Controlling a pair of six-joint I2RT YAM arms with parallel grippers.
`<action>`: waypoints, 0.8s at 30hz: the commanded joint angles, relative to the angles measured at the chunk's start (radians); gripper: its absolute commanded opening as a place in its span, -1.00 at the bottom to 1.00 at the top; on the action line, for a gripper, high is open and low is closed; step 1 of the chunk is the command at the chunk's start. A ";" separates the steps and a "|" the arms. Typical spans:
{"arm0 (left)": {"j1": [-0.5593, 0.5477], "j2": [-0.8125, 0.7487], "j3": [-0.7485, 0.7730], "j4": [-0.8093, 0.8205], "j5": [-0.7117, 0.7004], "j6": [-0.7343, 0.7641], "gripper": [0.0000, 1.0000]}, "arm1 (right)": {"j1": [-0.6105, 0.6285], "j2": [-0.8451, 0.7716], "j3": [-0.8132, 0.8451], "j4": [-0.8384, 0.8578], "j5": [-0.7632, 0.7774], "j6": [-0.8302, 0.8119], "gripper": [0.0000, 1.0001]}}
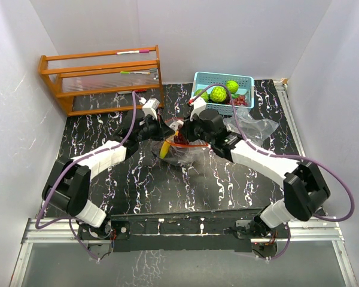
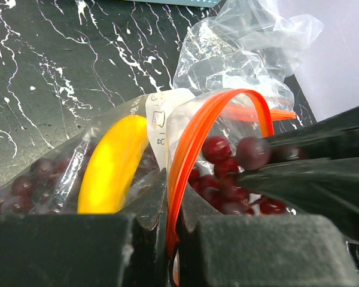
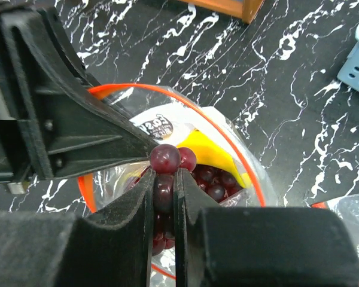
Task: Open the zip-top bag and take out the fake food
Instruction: Pick up the fake fruit from the zipper food storage bag, then place the fake fruit in the bin.
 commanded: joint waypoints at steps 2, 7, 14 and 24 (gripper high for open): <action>-0.003 0.015 0.006 0.027 0.026 -0.013 -1.00 | -0.019 -0.085 0.029 0.058 0.020 0.010 -0.85; -0.003 0.026 0.009 0.018 0.026 -0.012 -1.00 | -0.057 -0.139 0.059 0.061 0.013 -0.005 -0.85; -0.003 0.053 -0.002 0.023 0.006 -0.033 -1.00 | -0.188 -0.138 0.126 0.099 0.026 0.013 -0.85; -0.003 0.047 0.010 0.006 -0.005 -0.015 -1.00 | -0.337 0.053 0.306 0.227 0.198 -0.047 -0.85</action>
